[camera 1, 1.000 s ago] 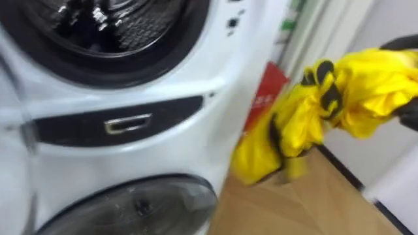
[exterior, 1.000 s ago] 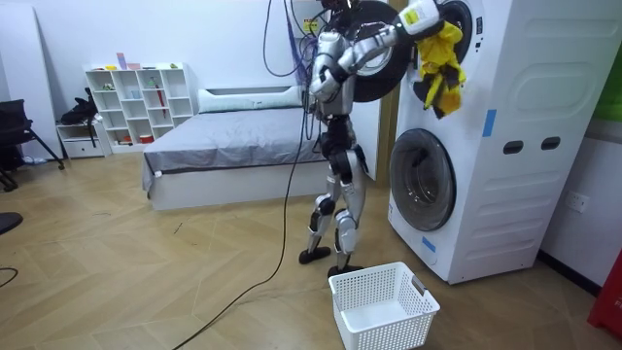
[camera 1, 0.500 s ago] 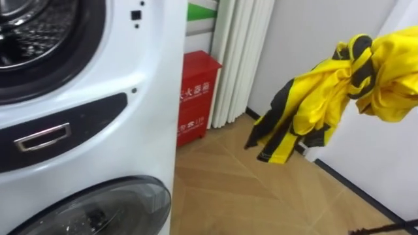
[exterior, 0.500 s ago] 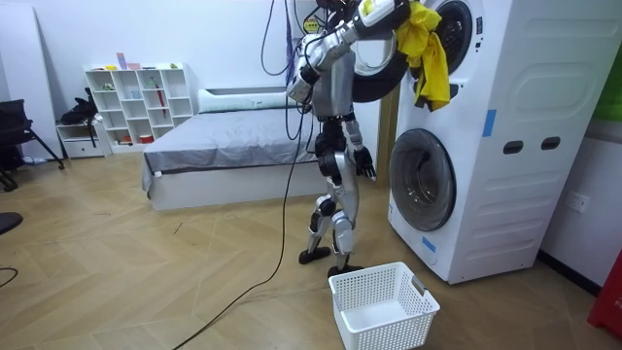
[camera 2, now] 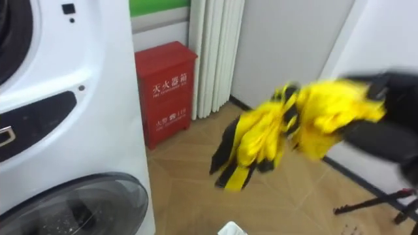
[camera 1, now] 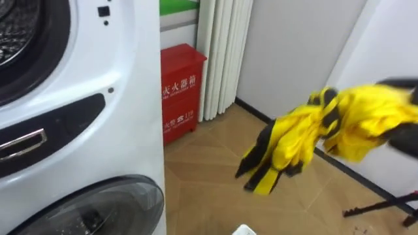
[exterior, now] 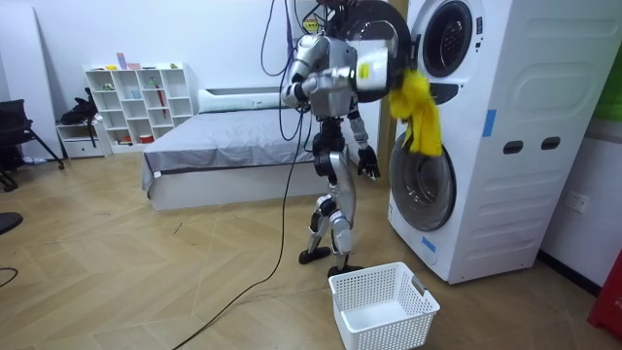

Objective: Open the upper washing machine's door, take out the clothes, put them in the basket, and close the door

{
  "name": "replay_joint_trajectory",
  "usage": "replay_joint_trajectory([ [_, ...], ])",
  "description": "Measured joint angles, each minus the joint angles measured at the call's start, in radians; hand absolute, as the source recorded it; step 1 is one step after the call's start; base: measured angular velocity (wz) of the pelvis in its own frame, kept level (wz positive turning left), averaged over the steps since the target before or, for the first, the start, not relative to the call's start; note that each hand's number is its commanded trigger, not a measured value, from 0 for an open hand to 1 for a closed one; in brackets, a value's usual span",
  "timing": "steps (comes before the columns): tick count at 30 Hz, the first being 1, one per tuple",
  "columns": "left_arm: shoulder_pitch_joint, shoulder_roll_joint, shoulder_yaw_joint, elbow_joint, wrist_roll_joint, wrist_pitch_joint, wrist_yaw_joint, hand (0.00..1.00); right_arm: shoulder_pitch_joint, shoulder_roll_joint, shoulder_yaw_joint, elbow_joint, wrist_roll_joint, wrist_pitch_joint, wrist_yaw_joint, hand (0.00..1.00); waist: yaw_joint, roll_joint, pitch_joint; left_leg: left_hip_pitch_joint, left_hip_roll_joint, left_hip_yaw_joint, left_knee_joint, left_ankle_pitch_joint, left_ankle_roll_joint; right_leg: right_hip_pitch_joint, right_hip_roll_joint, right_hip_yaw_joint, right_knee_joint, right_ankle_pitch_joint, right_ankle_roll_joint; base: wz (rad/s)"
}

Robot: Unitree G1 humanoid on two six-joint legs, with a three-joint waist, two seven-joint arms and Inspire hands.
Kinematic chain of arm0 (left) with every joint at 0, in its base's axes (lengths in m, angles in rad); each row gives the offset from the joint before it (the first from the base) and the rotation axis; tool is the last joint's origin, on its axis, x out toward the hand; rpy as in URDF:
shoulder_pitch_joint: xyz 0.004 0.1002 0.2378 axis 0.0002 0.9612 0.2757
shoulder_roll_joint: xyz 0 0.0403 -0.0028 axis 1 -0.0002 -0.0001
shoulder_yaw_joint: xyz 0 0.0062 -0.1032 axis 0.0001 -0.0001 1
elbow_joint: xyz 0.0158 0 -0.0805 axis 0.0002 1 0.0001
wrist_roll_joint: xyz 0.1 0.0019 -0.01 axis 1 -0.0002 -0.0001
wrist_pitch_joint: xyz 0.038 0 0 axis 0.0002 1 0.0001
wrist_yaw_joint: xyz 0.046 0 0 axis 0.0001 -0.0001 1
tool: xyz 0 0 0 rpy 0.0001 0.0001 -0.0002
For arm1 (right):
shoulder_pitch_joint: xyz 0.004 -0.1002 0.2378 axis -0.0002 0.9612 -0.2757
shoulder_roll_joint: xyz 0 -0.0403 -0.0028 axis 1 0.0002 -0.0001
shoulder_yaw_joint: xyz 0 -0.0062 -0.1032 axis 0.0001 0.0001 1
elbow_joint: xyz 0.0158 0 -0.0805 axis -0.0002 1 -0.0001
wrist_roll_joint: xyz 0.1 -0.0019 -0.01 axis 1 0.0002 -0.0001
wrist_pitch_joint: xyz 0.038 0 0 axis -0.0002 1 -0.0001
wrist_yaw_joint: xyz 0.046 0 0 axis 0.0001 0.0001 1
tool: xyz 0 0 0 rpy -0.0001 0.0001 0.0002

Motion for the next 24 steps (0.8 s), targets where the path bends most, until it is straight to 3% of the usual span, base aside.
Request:
replay_joint_trajectory([
  [2,-0.012,0.000,-0.022,0.001,0.001,-0.001,-0.003,0.00,0.007,0.000,0.025,0.065,-0.007,0.001,0.009,1.00,-0.004,0.043,0.0051,-0.025,-0.009,0.011,-0.003,-0.005,0.010,-0.028,0.001,0.022,0.000,0.006,0.010,-0.26],
  [5,-0.012,0.000,-0.053,0.011,-0.010,-0.011,-0.009,0.00,0.011,0.008,0.032,0.159,-0.010,0.000,0.034,1.00,-0.026,0.091,0.0096,-0.049,-0.020,-0.014,-0.002,-0.012,0.021,-0.048,0.004,0.037,0.003,0.007,0.016,-0.18],
  [7,-0.013,-0.001,-0.056,0.010,-0.011,-0.023,-0.013,0.00,0.005,0.018,0.035,0.201,-0.029,0.000,0.038,1.00,-0.025,0.110,0.0100,-0.075,-0.029,-0.038,-0.003,-0.018,0.036,-0.078,0.010,0.051,0.020,0.005,0.022,-0.33],
  [9,-0.026,0.000,-0.055,0.009,-0.010,-0.027,-0.016,0.00,0.005,0.023,0.036,0.221,-0.046,0.000,0.044,1.00,-0.034,0.121,0.0096,-0.098,-0.037,-0.030,-0.002,-0.018,0.041,-0.109,0.009,0.055,0.035,0.003,0.027,-0.25],
  [14,-0.078,-0.007,-0.119,0.010,-0.061,-0.042,-0.017,0.00,-0.029,0.025,0.089,0.334,-0.077,-0.020,0.057,1.00,-0.076,0.148,0.0204,-0.144,-0.050,-0.030,-0.001,-0.019,0.055,-0.158,0.010,0.080,0.042,0.006,0.041,-0.11],
  [19,-0.122,-0.012,-0.158,0.008,-0.091,-0.052,-0.021,0.00,-0.041,0.026,0.130,0.382,-0.088,-0.022,0.064,1.00,-0.080,0.179,0.0222,-0.185,-0.064,-0.032,-0.001,-0.020,0.065,-0.212,0.017,0.091,0.067,0.004,0.048,-0.18],
  [22,-0.142,-0.011,-0.159,0.022,-0.097,-0.059,-0.021,0.00,-0.058,0.031,0.166,0.435,-0.103,-0.036,0.064,1.00,-0.080,0.184,0.0228,-0.202,-0.076,-0.047,0.000,-0.020,0.070,-0.238,0.022,0.101,0.091,-0.007,0.050,-0.08],
  [23,-0.150,-0.011,-0.161,0.024,-0.112,-0.061,-0.021,0.00,-0.075,0.031,0.178,0.472,-0.120,-0.043,0.064,0.78,-0.080,0.184,0.0229,-0.213,-0.081,-0.067,0.000,-0.018,0.076,-0.252,0.022,0.106,0.103,-0.011,0.052,0.00],
  [24,-0.153,-0.011,-0.164,0.026,-0.120,-0.062,-0.021,0.00,-0.085,0.032,0.183,0.493,-0.127,-0.045,0.064,0.69,-0.081,0.184,0.0229,-0.219,-0.082,-0.072,0.000,-0.018,0.078,-0.258,0.022,0.107,0.109,-0.013,0.053,0.00],
])
